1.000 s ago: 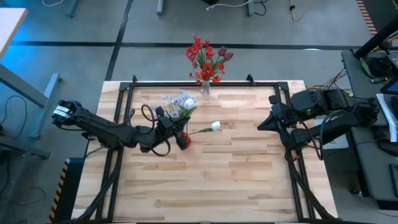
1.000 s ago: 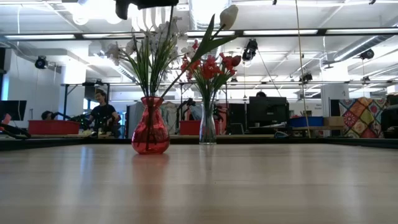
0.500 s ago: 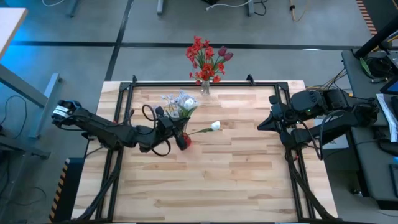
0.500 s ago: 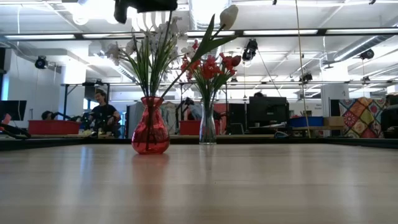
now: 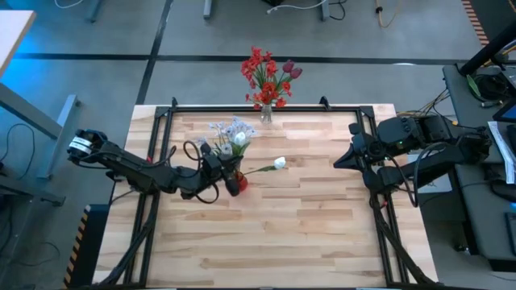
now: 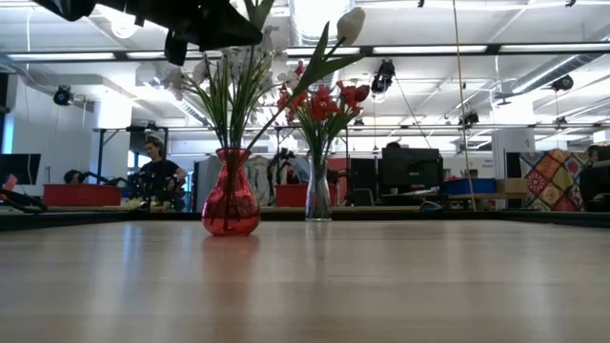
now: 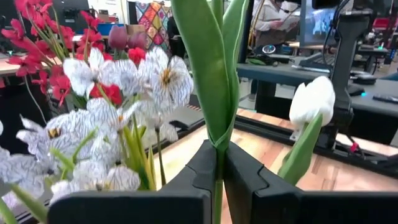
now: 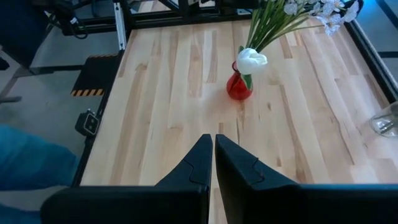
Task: Sort flowers into vase by color
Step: Put the white tulip into the red vase, then return to Home Position
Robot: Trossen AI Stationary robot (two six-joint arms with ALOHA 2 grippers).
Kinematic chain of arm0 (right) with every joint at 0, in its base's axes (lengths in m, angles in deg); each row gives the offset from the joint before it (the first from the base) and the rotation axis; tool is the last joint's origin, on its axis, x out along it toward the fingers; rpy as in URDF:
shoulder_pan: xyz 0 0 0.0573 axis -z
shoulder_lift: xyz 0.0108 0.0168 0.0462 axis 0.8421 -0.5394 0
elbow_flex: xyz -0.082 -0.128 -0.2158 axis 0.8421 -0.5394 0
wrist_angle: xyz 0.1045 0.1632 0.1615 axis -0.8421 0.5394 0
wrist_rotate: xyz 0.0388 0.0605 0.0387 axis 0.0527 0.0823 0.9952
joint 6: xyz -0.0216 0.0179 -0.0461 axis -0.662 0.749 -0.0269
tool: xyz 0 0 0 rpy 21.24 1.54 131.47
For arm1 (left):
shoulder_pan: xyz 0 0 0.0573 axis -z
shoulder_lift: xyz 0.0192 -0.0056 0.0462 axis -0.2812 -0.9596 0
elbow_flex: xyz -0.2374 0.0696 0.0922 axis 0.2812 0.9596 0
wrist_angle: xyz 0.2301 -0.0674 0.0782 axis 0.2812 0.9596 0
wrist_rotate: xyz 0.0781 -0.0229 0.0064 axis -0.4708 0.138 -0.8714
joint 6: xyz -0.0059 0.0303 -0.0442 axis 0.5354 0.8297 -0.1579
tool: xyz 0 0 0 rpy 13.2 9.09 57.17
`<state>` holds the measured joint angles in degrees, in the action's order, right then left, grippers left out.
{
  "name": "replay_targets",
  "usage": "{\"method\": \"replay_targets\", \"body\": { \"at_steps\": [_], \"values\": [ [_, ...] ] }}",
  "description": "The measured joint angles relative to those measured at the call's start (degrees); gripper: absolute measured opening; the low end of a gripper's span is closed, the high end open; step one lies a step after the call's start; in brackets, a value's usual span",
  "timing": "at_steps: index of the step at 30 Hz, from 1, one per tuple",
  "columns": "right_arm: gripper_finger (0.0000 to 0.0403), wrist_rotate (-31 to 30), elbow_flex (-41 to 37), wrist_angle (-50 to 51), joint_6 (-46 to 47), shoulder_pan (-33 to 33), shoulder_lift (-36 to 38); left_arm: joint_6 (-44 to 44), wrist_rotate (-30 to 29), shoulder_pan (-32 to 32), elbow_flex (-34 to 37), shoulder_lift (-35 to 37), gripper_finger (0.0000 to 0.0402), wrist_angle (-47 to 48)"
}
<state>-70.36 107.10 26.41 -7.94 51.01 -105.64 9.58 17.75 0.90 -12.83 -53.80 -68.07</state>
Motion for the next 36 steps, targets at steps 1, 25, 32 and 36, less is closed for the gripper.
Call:
{"method": "replay_targets", "body": {
  "at_steps": [1,25,32,36],
  "values": [
    [0.0012,-0.28,0.0,0.0,0.02,0.0,0.0,-0.2,0.1,0.02,0.28,0.0,0.0,0.0],
    [0.0012,-0.71,0.0,0.2,1.18,0.01,-1.88,-3.1,6.15,0.37,-0.59,0.03,0.0124,2.79],
    [0.0012,-0.71,0.0,0.16,0.48,0.0,-1.81,-9.93,9.71,0.37,-6.95,1.24,0.0132,18.81],
    [0.0012,-0.71,0.0,0.15,0.3,0.01,-1.81,-14.07,13.23,0.37,-10.71,1.85,0.0132,29.07]
  ]
}}
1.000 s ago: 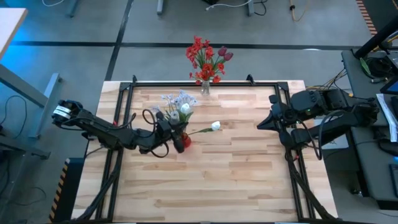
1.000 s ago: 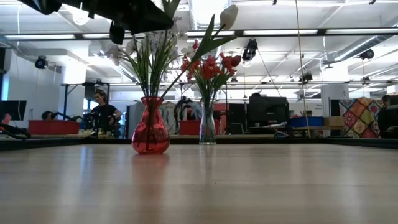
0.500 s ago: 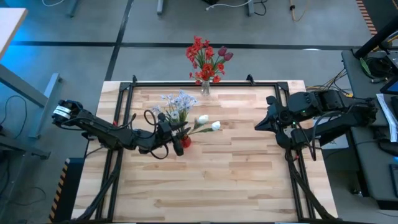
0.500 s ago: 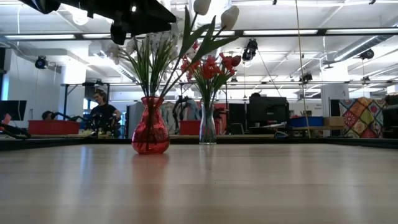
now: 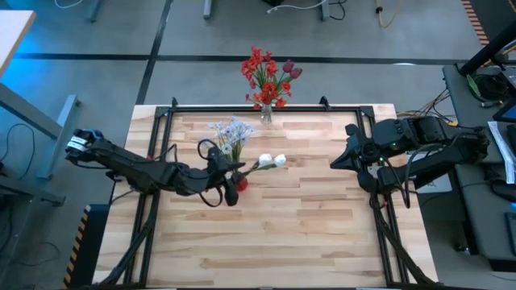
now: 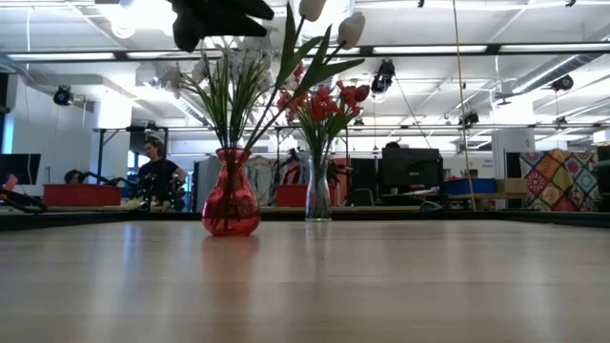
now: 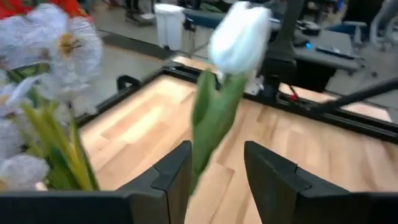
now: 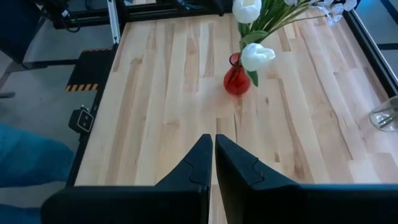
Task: Sort flowers into vase by color
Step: Return to Home Position
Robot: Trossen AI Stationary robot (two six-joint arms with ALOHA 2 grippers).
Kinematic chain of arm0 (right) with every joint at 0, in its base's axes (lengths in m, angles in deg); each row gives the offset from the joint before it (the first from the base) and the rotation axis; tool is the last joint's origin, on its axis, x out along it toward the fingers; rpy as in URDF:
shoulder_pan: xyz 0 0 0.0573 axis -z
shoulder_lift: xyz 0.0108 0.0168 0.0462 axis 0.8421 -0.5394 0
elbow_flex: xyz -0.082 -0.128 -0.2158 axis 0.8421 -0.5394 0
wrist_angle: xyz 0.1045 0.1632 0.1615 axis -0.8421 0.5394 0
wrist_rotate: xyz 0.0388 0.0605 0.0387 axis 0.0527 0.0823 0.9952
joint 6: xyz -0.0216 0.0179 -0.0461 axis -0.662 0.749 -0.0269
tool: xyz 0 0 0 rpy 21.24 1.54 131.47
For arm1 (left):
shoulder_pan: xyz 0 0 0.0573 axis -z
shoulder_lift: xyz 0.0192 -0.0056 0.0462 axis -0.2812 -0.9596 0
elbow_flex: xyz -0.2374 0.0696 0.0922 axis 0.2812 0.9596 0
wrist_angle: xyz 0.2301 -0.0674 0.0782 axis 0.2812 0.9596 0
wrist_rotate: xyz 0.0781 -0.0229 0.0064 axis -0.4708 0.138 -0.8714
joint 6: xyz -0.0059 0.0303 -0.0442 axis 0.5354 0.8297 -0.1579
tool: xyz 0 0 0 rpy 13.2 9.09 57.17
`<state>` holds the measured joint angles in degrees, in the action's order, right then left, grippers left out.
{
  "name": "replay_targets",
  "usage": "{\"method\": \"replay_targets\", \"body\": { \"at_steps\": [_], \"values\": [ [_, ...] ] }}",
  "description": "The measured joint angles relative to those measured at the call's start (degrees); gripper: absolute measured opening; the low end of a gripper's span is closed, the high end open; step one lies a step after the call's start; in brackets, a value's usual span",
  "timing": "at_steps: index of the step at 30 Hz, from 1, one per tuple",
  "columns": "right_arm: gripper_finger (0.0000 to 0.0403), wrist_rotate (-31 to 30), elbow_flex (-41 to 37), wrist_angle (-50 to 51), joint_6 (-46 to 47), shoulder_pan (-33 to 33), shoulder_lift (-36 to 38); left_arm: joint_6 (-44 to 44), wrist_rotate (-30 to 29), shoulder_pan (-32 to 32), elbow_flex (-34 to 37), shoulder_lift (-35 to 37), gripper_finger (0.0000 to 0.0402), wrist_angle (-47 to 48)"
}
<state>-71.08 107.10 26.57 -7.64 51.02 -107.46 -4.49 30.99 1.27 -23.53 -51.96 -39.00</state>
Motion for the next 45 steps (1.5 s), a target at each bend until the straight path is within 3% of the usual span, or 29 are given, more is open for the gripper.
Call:
{"method": "replay_targets", "body": {
  "at_steps": [17,21,26,32,38,45],
  "values": [
    [0.0012,0.0,0.0,-0.09,-0.94,0.0,0.0,-5.9,10.35,0.25,-1.1,9.72,0.0128,14.45],
    [0.0012,0.0,0.0,-0.24,-1.26,0.01,0.0,-6.53,13.49,0.24,-1.07,13.66,0.0097,19.14],
    [0.0012,-2.11,0.0,-0.86,-0.39,-0.01,-0.02,-5.85,17.7,0.06,1.2,20.26,0.0019,23.48],
    [0.0012,-4.68,-1.14,-8.73,0.73,0.25,0.0,-5.53,27.03,-3.27,9.45,29.14,0.0002,19.16],
    [0.0012,-4.12,-8.02,-18.42,0.34,2.69,0.24,-3.62,35.25,-9.3,18.6,37.26,0.0,10.11],
    [0.0012,4.13,-22.83,-36.0,-0.36,9.03,3.18,0.27,36.95,-14.53,25.97,46.75,0.0,7.61]
  ]
}}
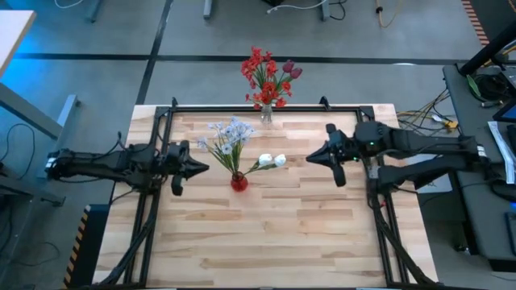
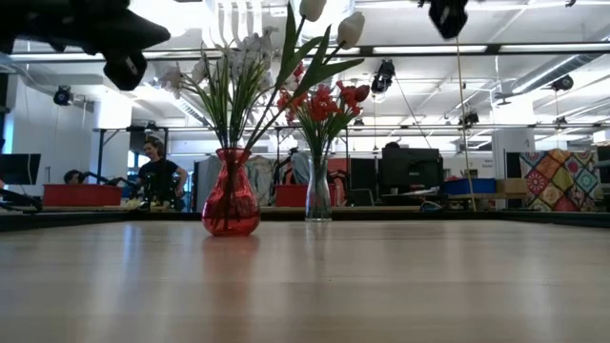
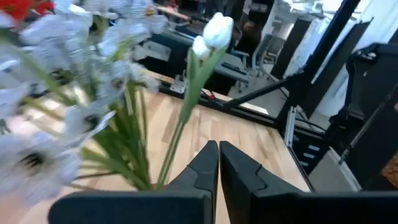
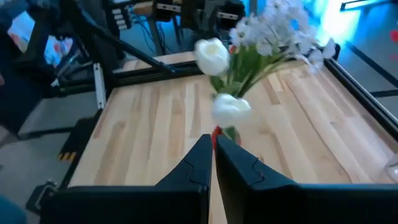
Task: Sort flowers into vase by color
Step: Return to Home Position
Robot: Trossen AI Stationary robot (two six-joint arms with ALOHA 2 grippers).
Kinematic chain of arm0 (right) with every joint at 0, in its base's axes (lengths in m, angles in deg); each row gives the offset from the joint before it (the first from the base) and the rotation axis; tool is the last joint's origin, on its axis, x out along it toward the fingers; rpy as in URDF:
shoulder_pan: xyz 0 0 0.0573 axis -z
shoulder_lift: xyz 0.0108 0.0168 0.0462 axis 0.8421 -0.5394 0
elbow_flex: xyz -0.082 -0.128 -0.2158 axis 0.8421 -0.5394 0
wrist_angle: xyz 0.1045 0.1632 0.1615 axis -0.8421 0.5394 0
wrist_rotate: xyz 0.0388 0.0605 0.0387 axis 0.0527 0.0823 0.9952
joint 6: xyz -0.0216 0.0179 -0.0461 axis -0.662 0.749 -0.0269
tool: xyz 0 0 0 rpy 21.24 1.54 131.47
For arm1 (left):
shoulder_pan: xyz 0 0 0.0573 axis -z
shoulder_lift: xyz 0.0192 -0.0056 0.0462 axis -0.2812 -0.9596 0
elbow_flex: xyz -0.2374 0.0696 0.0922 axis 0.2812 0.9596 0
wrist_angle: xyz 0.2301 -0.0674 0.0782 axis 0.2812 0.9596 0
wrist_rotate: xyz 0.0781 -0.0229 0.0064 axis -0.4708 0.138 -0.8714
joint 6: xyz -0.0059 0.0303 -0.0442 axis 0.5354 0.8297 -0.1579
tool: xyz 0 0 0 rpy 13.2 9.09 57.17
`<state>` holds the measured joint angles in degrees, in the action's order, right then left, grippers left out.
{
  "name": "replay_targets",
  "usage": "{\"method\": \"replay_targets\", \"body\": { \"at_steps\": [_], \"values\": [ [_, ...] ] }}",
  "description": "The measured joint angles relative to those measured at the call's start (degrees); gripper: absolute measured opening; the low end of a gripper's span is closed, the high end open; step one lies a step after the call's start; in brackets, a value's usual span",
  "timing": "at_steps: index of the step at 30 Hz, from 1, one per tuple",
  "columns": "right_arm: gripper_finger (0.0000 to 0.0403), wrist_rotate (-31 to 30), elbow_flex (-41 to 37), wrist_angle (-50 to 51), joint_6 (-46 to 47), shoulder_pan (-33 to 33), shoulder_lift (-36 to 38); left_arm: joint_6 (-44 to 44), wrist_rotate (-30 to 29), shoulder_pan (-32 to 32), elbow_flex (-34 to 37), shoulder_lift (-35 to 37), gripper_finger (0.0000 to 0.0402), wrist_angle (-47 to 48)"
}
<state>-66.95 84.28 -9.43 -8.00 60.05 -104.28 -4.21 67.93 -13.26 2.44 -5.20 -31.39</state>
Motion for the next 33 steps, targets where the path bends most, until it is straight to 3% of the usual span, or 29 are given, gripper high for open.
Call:
{"method": "replay_targets", "body": {
  "at_steps": [10,15,24,29,33],
  "values": [
    [0.0012,10.72,-16.99,-16.51,-2.17,12.29,4.12,0.6,1.07,-4.34,9.96,6.58,0.0,-8.06],
    [0.0012,12.22,-23.02,-20.7,-2.96,16.16,7.02,0.58,1.41,-7.5,12.97,6.83,0.0,-10.3],
    [0.0012,4.95,-34.25,-29.07,-1.73,16.71,15.09,4.98,1.84,-12.24,13.58,7.39,0.0,-8.43],
    [0.0012,4.32,-36.85,-27.87,-1.55,15.95,20.7,6.67,0.83,-13.48,15.07,9.04,0.0,-8.29],
    [0.0012,-0.88,-37.63,-21.8,-3.46,14.42,26.64,7.48,-0.67,-13.89,17.15,11.68,0.0,-8.17]
  ]
}}
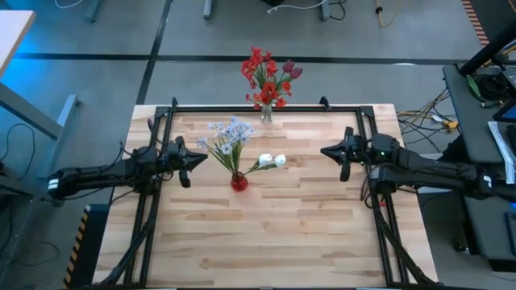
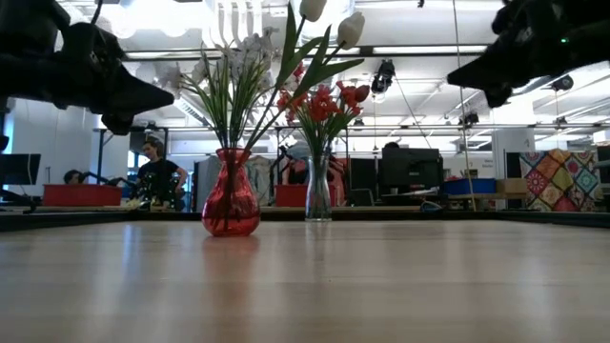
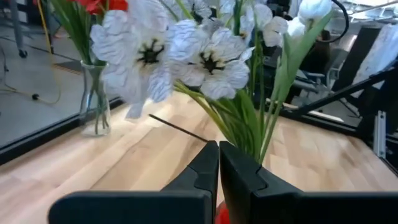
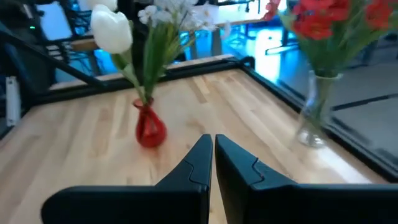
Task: Sort flowers into vase by color
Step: Return to Home Position
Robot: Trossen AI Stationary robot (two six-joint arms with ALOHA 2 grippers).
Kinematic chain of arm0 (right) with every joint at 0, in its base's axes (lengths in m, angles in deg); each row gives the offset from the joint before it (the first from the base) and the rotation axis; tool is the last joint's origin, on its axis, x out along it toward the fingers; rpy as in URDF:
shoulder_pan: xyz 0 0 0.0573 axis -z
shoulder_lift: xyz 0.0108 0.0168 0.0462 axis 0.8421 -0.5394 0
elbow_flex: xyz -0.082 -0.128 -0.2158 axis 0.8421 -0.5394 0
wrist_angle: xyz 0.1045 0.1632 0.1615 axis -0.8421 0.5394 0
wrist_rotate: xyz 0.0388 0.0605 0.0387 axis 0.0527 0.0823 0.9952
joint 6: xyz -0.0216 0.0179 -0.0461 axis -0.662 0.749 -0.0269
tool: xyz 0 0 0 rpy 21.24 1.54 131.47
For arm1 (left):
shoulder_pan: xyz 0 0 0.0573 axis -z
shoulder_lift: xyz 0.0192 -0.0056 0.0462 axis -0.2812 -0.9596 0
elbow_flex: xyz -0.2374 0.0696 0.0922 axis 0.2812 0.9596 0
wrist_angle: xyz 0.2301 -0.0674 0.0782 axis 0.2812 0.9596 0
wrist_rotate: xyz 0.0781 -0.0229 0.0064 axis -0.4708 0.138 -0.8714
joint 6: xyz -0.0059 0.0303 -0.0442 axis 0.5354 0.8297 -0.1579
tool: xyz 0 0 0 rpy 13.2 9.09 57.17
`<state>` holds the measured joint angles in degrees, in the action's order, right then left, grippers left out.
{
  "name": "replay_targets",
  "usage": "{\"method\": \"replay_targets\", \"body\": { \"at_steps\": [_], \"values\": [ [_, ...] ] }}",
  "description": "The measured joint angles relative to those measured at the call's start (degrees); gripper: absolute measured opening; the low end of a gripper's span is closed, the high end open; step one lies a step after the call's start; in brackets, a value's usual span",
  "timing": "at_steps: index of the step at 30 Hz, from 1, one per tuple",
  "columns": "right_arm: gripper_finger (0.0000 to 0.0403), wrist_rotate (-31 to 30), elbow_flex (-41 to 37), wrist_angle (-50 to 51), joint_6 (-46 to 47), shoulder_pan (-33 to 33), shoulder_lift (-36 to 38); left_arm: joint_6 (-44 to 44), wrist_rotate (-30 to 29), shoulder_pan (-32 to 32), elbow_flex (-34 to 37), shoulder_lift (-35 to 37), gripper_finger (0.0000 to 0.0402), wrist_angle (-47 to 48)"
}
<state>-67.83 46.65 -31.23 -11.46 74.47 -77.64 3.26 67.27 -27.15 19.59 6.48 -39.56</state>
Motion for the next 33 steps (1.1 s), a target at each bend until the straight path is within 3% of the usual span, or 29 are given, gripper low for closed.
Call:
{"method": "replay_targets", "body": {
  "at_steps": [12,18,26,33],
  "values": [
    [0.0012,-0.39,-12.6,0.82,5.07,-0.34,22.39,-0.02,-2.59,-0.3,4.46,8.95,0.0,3.71],
    [0.0012,-0.37,-14.97,-1.63,5.09,-0.23,22.06,0.36,-2.55,-0.4,4.39,11.47,0.0,4.34],
    [0.0012,-0.92,-17.16,-2.91,6.58,-0.23,22.76,-0.57,-3.26,-1.76,4.48,6.55,0.0,4.04],
    [0.0013,-5.78,-17.18,-1.31,7.3,-0.23,21.83,-1.02,-4.37,-1.79,4.48,6.21,0.0,3.87]
  ]
}}
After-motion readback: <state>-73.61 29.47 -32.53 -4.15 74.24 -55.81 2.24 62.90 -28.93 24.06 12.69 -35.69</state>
